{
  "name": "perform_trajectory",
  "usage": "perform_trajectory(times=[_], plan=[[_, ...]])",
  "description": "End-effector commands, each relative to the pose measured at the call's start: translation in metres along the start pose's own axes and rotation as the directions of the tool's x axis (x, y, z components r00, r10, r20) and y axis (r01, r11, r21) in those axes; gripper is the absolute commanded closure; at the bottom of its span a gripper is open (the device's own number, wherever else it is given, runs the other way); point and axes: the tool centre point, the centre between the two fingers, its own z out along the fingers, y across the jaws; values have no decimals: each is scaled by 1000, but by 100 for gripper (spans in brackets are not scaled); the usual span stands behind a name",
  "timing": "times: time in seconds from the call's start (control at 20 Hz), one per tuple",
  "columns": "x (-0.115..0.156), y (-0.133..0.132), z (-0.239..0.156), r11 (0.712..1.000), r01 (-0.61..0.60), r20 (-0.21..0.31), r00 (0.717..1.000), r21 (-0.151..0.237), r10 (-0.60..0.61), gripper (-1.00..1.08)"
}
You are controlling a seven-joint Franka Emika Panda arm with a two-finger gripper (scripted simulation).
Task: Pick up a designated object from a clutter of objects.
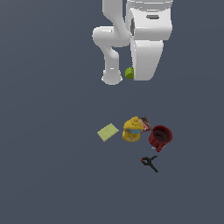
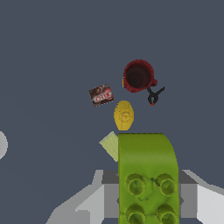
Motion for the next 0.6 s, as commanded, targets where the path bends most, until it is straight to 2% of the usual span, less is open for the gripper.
perform_trajectory(times=[0.0,0.55], plan=[[3,1,-15,1000,0,0,1000,1,0,108],[9,4,-40,1000,-1,0,1000,1,1,108]])
